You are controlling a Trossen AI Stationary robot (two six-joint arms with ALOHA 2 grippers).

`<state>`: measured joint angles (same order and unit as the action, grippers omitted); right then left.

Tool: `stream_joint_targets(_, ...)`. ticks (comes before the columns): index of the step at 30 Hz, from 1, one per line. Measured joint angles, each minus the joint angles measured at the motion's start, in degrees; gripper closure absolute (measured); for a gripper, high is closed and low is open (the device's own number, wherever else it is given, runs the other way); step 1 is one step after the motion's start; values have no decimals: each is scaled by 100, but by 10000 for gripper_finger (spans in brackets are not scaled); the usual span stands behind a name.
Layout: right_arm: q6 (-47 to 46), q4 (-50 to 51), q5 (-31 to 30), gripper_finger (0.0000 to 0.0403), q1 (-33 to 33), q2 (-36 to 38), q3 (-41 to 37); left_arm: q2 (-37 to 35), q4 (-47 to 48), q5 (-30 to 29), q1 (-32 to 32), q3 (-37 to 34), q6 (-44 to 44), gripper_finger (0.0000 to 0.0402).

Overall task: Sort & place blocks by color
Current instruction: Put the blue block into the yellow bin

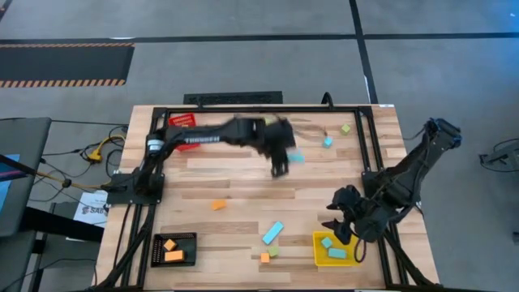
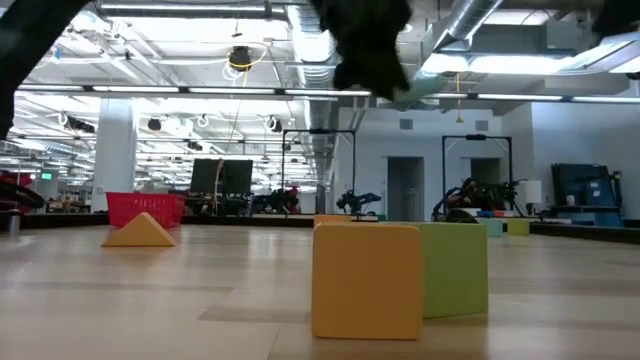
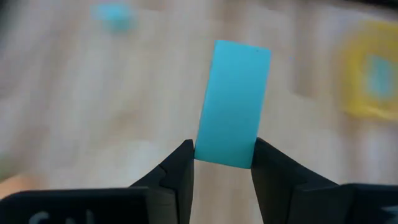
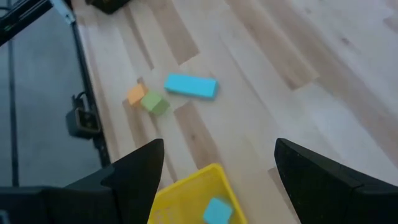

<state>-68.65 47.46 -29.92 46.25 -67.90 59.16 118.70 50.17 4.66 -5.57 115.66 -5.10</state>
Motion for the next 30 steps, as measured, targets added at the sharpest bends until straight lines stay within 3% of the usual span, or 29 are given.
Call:
stream_joint_targets(7, -499, -16, -403, 76, 659, 2, 0, 396, -494, 265, 1462, 0, -67, 296)
stream_joint_targets(12, -633, -15, -821, 76, 1092, 2, 0, 1047, -2131, 261, 2098, -9, -223, 296)
stream_joint_targets(21, -292, 13, -788, 76, 1251, 87, 0, 1996, -4403, 306, 2183, -4, -1474, 297)
stream_joint_targets(27, 163, 14, -752, 76, 1251, 240, 0, 2026, -4564, -195, 2221, -4, -1650, 297)
stream_joint_targets(30, 361, 17, -767, 76, 1234, 323, 0, 2026, -4614, -112, 2206, -4, -1639, 297)
